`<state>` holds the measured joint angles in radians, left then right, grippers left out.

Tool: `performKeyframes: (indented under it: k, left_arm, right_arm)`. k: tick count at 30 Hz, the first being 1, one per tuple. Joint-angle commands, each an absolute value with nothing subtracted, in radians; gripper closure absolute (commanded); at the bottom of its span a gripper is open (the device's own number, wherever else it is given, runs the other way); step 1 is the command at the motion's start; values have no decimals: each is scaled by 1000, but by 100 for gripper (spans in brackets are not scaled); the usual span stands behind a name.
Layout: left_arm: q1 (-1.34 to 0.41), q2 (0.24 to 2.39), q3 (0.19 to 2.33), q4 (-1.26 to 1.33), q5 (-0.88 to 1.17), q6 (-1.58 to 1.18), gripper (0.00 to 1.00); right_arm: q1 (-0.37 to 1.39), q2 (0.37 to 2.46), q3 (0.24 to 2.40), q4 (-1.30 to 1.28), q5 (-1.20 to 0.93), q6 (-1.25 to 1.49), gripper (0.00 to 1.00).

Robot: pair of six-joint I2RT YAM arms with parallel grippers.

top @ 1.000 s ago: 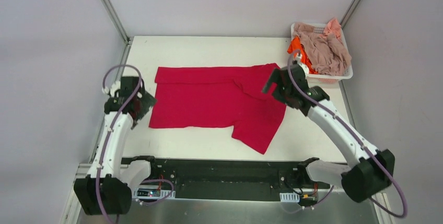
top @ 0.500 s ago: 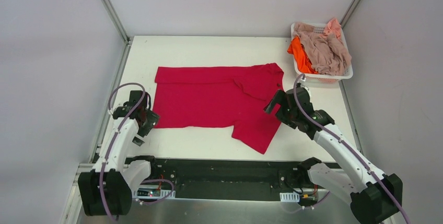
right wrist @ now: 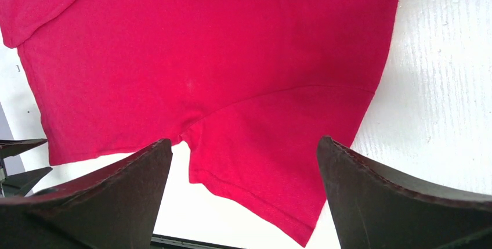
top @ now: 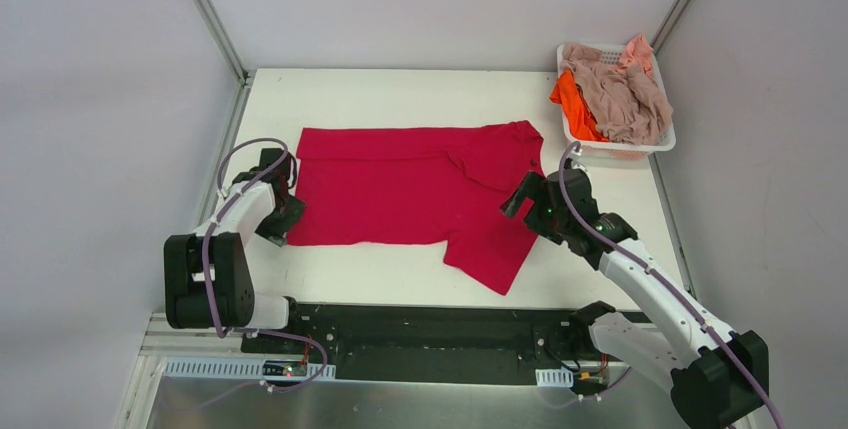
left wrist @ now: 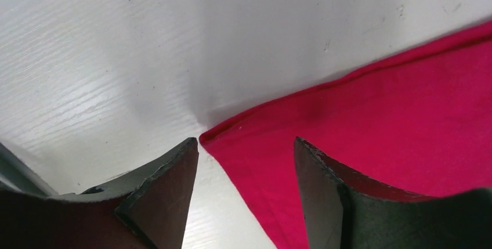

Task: Fold and stack the t-shirts
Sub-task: Grab the side of the flattened tshirt closest away from the robot with both arms

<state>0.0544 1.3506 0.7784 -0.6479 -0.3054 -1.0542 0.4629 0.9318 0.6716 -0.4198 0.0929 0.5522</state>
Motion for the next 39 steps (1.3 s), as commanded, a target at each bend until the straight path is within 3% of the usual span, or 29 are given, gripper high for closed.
performKeyframes:
  k: [1,9,17,19,21,22,31,39]
  left_arm:
    - [67,1404,804,-602,-327,-1083,41]
    - [81,1455,759,-563,-332,-1099,49]
    - [90,1489,714,-487,-302,-1087,70]
    - [91,1500,710,-478,-292,-1081,78]
    - [91,1502,704,-477,-285,-1083,96]
    - [91,1498,697,-478,-283,-1085,100]
    - [91,1439,681,-478,-258,-1065,100]
    - [91,1406,671,-479,-250,-1049,100]
  right_arm:
    - [469,929,663,-381,99,533,1]
    - [469,934,665,-387,103,532,1]
    - [469,909,679,-446,123,537,1]
    - [470,902,693,-483,138,532,1]
    - [469,897,706,-534,150,528,1]
    - [477,899,716,-558,149,519,1]
    - [806,1028,777,-783,213,575,10]
    - [989,1197,716,-676,206,653,24]
